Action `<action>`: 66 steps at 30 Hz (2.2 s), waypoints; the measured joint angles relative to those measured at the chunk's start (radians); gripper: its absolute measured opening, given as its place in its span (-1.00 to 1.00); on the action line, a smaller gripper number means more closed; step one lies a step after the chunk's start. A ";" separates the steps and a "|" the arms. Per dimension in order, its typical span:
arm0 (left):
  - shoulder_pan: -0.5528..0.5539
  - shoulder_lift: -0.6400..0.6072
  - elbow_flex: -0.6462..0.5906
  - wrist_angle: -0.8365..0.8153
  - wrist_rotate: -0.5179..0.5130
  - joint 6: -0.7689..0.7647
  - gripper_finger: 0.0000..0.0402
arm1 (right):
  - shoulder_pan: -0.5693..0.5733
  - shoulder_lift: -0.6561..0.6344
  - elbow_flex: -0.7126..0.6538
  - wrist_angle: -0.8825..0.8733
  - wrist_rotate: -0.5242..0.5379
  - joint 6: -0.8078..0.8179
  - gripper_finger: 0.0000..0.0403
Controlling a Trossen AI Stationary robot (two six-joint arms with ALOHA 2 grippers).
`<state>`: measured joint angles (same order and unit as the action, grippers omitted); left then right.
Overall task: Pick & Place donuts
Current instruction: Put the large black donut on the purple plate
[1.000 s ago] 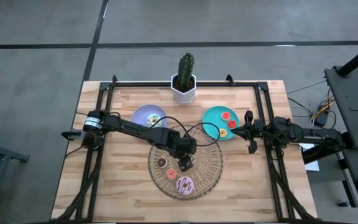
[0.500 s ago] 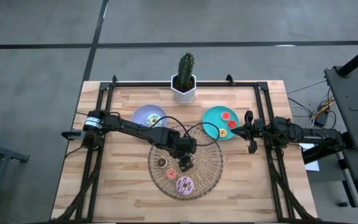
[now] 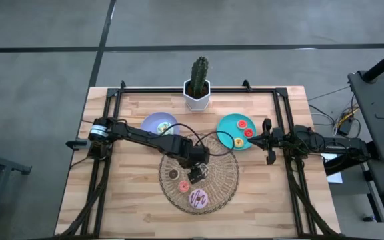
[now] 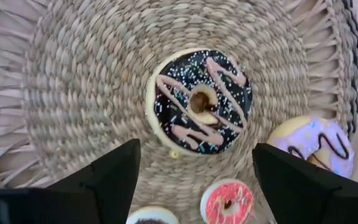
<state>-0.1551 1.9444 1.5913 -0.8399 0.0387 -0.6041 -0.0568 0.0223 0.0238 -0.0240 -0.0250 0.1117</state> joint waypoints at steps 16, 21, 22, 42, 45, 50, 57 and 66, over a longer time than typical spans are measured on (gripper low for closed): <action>0.009 0.067 0.120 -0.073 -0.020 0.020 0.38 | 0.000 0.001 0.000 0.000 0.000 0.000 -0.96; 0.016 0.104 0.157 -0.115 -0.023 -0.003 0.38 | 0.000 0.000 0.000 0.000 0.000 0.000 -0.96; 0.016 0.112 0.160 -0.129 -0.023 -0.006 0.38 | 0.000 0.000 0.000 0.000 0.000 0.000 -0.96; 0.016 0.210 0.204 -0.156 -0.022 -0.010 0.38 | 0.000 0.004 0.000 0.000 0.000 0.000 -0.96; 0.016 0.223 0.204 -0.155 -0.023 -0.010 0.38 | 0.000 0.004 0.000 0.000 0.000 0.000 -0.96; 0.016 0.230 0.204 -0.153 -0.023 -0.007 0.38 | 0.000 0.004 0.000 0.000 0.000 0.000 -0.96; 0.023 0.233 0.202 -0.142 -0.026 -0.001 0.38 | 0.000 0.005 0.000 0.000 0.000 0.000 -0.96; 0.029 0.233 0.195 -0.131 -0.034 -0.020 0.38 | 0.000 0.005 0.000 0.000 0.000 0.000 -0.96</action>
<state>-0.1261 2.1773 1.7860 -0.9708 0.0051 -0.6238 -0.0568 0.0269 0.0238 -0.0242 -0.0246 0.1120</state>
